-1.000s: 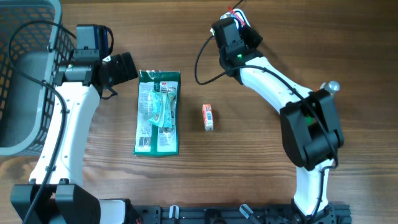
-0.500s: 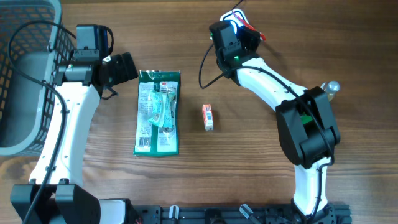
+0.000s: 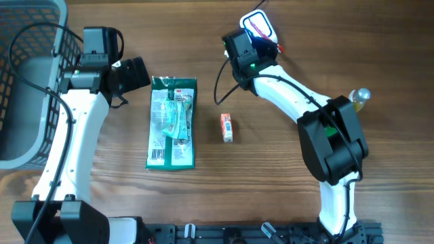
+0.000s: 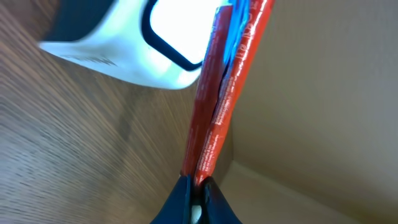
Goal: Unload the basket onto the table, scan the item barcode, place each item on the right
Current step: 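Hold the red stick pack under the white scanner, then lower the red stick pack to the table near the tub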
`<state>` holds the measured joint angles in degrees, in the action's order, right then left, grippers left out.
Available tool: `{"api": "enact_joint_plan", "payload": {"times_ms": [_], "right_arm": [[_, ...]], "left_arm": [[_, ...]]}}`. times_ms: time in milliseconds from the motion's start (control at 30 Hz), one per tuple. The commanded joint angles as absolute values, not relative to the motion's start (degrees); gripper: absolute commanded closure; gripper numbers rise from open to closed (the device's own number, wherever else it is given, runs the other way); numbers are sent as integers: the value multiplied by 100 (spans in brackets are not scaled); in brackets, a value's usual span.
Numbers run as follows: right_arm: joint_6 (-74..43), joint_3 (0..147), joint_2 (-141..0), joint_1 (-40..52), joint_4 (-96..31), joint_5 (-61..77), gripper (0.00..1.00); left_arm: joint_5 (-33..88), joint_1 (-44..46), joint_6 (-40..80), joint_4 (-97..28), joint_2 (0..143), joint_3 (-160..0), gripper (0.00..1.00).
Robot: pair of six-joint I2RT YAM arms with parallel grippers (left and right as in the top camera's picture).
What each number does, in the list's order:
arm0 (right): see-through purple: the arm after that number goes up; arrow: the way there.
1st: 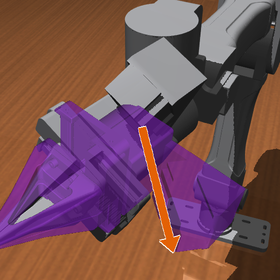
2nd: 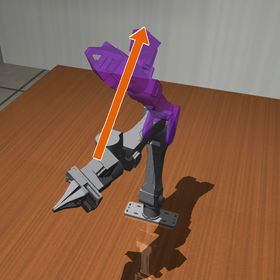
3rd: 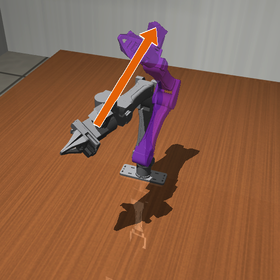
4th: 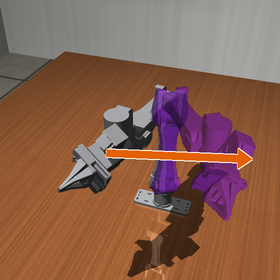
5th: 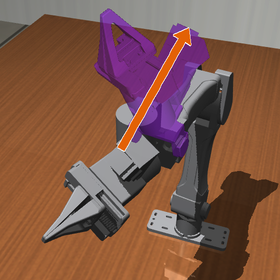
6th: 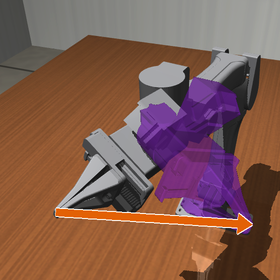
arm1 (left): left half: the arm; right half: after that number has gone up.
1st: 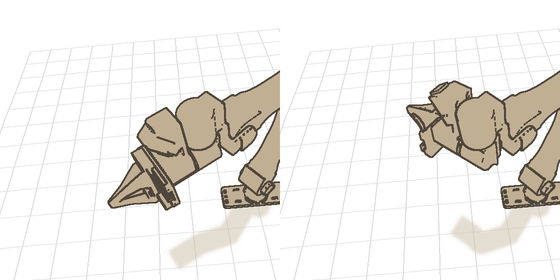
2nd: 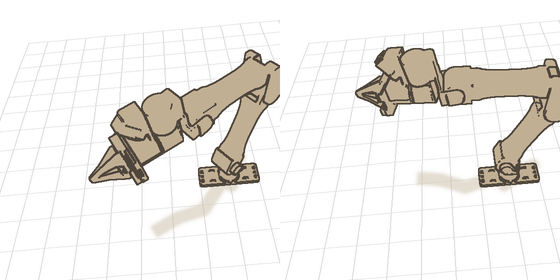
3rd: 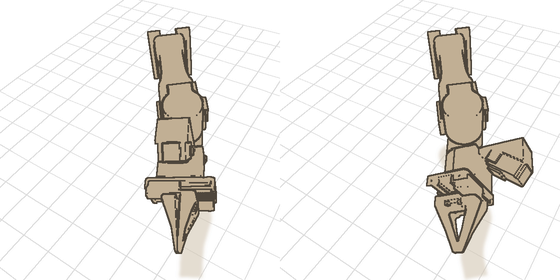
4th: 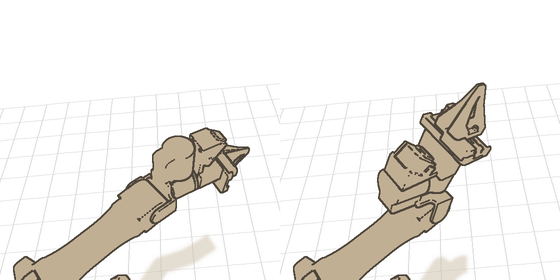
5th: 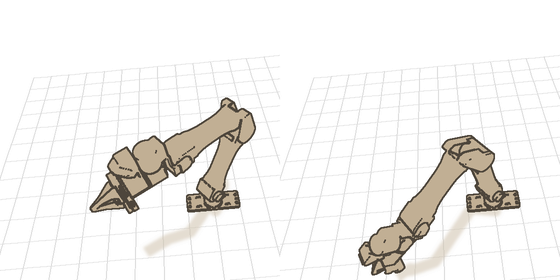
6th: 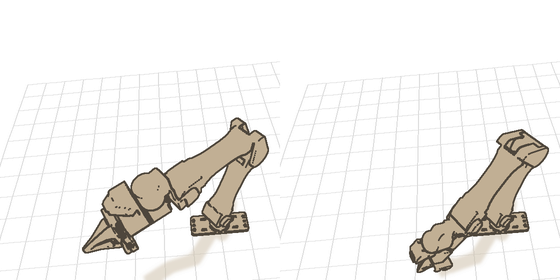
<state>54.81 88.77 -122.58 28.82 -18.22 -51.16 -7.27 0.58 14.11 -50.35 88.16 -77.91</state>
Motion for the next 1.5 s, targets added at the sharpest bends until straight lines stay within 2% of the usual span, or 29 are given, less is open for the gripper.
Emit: {"api": "enact_joint_plan", "payload": {"times_ms": [0,300,433,567,667,867,1033,1467], "right_arm": [[5540,8853,-12355,2908,-1959,-4943,96],[5446,8855,-12296,2908,-2032,-5561,96],[4753,8855,-11880,2932,-2248,-5645,96],[3879,8855,-11231,2976,-2808,-5070,96],[2727,8855,-10652,2965,-3500,-4584,96],[172,8855,-9743,2661,-5596,-2346,96],[-1175,8803,-9708,2270,-7373,-530,96],[-1994,7671,-9719,2171,-7253,-738,96]], "left_arm": [[-757,25,1461,-5022,8829,-7822,0],[-757,25,1461,-5019,8829,-7822,0],[-757,25,1461,-5022,8829,-7822,0],[-757,25,1461,-5022,8829,-7822,0],[-757,25,1461,-5019,8829,-7822,0],[-757,25,1461,-5019,8829,-7822,0],[-757,25,1461,-5022,8829,-7822,0],[-757,25,1461,-5022,8829,-7822,0]]}}
